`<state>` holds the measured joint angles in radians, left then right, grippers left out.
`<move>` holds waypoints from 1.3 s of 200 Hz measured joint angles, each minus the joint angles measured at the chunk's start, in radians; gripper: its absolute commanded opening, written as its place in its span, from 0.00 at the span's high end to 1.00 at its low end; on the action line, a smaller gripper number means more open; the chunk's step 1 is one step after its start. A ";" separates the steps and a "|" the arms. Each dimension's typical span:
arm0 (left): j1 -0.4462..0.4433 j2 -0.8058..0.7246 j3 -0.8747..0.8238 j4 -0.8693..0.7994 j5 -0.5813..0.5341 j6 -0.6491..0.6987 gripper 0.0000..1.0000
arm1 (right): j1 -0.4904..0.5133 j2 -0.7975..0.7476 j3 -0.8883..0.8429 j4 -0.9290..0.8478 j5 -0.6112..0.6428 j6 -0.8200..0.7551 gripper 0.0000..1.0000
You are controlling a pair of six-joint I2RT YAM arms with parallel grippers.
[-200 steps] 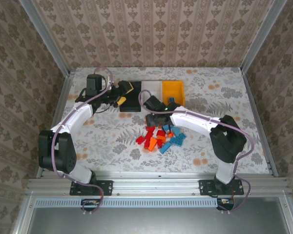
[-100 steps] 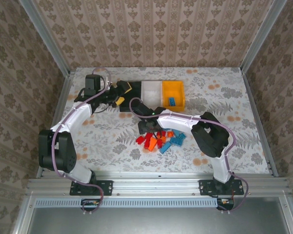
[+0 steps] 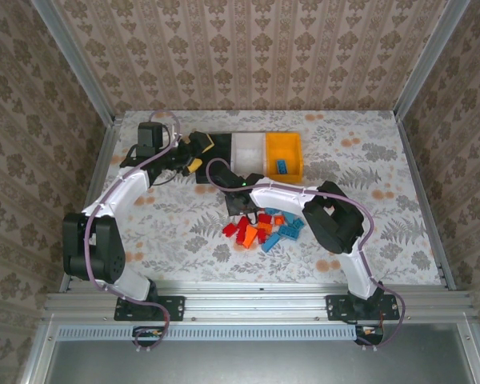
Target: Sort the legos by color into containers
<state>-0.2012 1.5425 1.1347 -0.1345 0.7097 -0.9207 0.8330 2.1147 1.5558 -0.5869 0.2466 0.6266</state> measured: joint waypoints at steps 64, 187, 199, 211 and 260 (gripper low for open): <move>0.000 0.000 0.000 0.000 0.000 0.000 0.08 | 0.021 -0.043 -0.050 0.008 0.016 -0.003 0.63; 0.000 0.002 -0.002 0.008 0.000 -0.005 0.08 | -0.123 -0.093 0.192 0.021 0.074 -0.114 0.61; 0.000 0.005 -0.002 0.008 0.000 -0.005 0.08 | -0.150 -0.055 0.223 0.031 0.080 -0.127 0.60; 0.000 0.010 -0.002 0.008 0.000 -0.005 0.08 | -0.173 -0.015 0.248 0.031 0.085 -0.137 0.60; 0.000 0.021 -0.002 0.008 0.001 -0.006 0.08 | -0.206 0.145 0.386 0.006 0.083 -0.167 0.59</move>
<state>-0.2008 1.5635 1.1324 -0.1265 0.7105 -0.9264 0.6266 2.2601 1.9415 -0.5808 0.3298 0.4591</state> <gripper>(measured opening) 0.924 0.421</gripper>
